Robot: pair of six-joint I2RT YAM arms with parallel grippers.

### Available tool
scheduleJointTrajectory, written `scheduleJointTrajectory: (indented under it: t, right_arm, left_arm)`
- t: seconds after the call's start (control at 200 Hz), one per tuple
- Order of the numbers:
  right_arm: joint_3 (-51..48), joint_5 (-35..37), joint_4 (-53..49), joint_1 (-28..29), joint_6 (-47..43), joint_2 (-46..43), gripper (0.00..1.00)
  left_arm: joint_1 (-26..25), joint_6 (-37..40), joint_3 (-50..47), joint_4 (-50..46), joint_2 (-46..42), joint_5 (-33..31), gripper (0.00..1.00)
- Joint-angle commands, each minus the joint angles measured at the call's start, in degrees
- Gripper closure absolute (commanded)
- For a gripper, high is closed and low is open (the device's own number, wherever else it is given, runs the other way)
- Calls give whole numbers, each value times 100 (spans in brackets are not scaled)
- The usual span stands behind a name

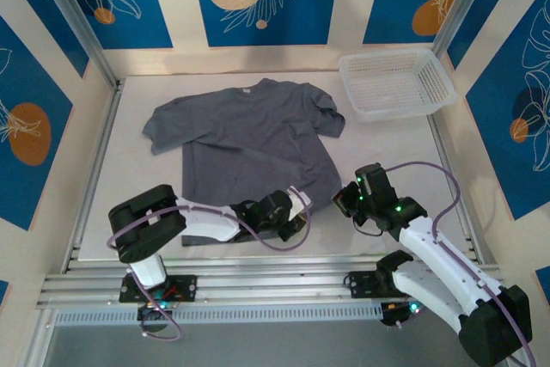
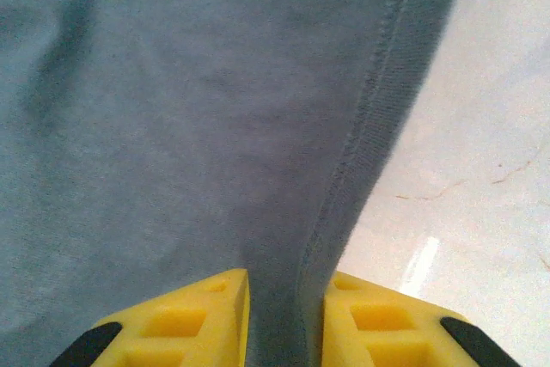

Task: Fold the inside-out t-shirt
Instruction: Turn the T-shirt inside out at the center of the table.

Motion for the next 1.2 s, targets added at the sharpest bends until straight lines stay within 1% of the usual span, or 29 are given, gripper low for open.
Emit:
scheduleJointTrajectory:
  t: [0.0,0.105,0.175,0.24,0.335,0.465,0.545,0.635,0.745,0.85,0.975,1.195]
  right_arm:
    - [12,-9,-134,-23,20,-58,100]
    - [9,-6,-132,-23,27,-49,100]
    - [23,-9,-163,-23,29,-52,100]
    - [47,-3,-207,-24,22,-50,100]
    - [51,26,-217,-27,9,-42,100]
    - [69,-15,-114,-32,-6,66,100]
    - [71,-66,-23,-32,11,147,100]
    - [97,-75,-23,-15,19,180,100]
    - [106,-27,-136,-5,21,103,100]
    - [113,17,-238,-14,15,19,100]
    - [133,32,-252,-25,-11,32,100]
    - [116,8,-178,-14,15,93,100]
  left_arm:
    - [64,-98,-19,200,0,418,74]
    - [66,-270,31,381,177,600,72]
    - [82,-332,-33,488,192,514,72]
    - [158,-356,-146,489,77,388,72]
    - [398,-338,-368,484,-220,447,72]
    - [584,-164,-392,383,-351,891,72]
    - [595,-108,-199,336,-62,1337,72]
    - [587,-211,-35,428,305,1602,69]
    - [617,-380,-112,741,457,1548,65]
    - [703,-397,-228,720,346,1361,63]
    - [890,-303,-411,561,81,1173,63]
    - [1073,-261,-564,460,-131,1190,64]
